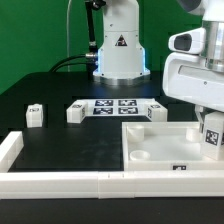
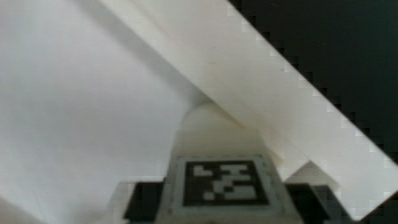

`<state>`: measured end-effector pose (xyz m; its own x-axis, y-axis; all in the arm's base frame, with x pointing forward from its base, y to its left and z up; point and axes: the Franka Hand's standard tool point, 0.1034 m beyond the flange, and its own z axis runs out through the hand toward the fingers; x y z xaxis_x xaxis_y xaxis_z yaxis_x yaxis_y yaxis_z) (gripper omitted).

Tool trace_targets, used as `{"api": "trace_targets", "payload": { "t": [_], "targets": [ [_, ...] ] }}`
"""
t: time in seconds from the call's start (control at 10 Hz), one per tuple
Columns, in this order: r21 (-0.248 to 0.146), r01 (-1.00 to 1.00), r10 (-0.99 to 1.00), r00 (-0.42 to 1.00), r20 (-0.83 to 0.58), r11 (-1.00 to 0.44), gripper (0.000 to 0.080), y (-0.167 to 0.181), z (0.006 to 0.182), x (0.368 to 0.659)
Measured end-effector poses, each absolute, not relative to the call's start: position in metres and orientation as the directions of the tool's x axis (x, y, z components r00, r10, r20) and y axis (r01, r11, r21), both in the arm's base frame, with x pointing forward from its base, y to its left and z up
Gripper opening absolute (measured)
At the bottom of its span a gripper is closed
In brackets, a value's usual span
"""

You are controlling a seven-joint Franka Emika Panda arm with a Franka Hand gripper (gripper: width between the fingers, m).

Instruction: Assemble one leg

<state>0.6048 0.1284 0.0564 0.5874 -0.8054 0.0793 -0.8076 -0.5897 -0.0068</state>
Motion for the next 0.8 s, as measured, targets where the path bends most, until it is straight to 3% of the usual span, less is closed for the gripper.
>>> {"api": "trace_targets", "payload": {
  "t": [0.2,0.4,0.5,0.6,0.7,0.8],
  "targets": [
    [-0.029,-0.905,-0.904,0.423,0.056,-0.425,0.0271,0.1274,0.0565,0.6055],
    [-0.026,-0.878,-0.878,0.475,0.058,-0.477,0.0275,0.1273,0.0565,0.6055],
    [-0.026,-0.878,-0.877,0.477,0.058,-0.479,0.0478,0.1276,0.0565,0.6055],
    [-0.020,-0.808,-0.807,0.587,0.063,-0.589,0.0478,0.1273,0.0573,0.6061],
    [-0.011,-0.716,-0.715,0.696,0.066,-0.698,0.0610,0.1265,0.0576,0.6064],
    [-0.002,-0.610,-0.608,0.791,0.067,-0.793,0.0637,0.1267,0.0580,0.6066]
  ]
}}
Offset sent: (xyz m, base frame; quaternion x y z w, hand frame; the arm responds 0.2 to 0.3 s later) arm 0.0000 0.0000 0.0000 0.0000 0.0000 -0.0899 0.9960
